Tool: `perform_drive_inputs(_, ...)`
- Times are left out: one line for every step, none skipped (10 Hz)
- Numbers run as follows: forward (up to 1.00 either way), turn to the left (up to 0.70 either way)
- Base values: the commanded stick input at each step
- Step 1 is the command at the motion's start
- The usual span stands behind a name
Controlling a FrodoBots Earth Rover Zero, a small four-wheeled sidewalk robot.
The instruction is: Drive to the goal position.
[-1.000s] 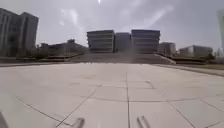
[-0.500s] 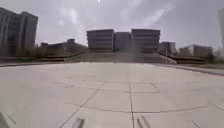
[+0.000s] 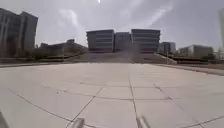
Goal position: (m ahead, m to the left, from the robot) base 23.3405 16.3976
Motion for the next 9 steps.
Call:
perform_drive_inputs(0.70, 0.00)
perform_drive_inputs(0.70, 0.00)
perform_drive_inputs(0.70, 0.00)
perform_drive_inputs(0.70, 0.00)
perform_drive_inputs(0.70, 0.00)
perform_drive_inputs(0.70, 0.00)
perform_drive_inputs(0.70, 0.00)
perform_drive_inputs(0.70, 0.00)
perform_drive_inputs(0.70, 0.00)
